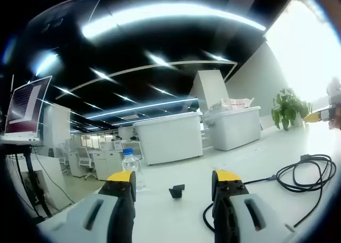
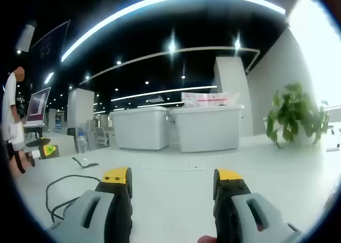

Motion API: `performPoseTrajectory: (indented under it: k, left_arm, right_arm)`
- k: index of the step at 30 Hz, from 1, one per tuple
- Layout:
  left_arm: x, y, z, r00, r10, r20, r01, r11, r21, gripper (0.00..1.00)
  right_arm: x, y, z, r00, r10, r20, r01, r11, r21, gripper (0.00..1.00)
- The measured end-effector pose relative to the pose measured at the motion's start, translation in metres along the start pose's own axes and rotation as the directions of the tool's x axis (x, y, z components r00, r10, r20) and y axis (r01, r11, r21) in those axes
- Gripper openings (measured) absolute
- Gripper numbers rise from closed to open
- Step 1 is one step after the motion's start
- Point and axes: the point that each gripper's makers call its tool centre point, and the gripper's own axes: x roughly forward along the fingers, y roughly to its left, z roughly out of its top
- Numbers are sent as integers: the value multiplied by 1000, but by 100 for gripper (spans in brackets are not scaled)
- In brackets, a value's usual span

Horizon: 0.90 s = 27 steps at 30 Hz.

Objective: Coil the Type-C to USB data cable on the desktop and secure it with Velcro straps.

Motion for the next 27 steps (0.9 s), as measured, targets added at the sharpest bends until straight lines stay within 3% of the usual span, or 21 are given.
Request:
performPoseTrajectory:
  k: [4,27]
  left_arm:
    - [0,-3,0,1000,-2,3,2,999,39,58]
    - [0,-11,-2,999,-34,-8,34,999,8,58]
  right_arm:
    - [-1,1,2,1000,3,5,-3,1000,6,61]
    - [-3,2,5,1000,9,13,-9,1000,3,60]
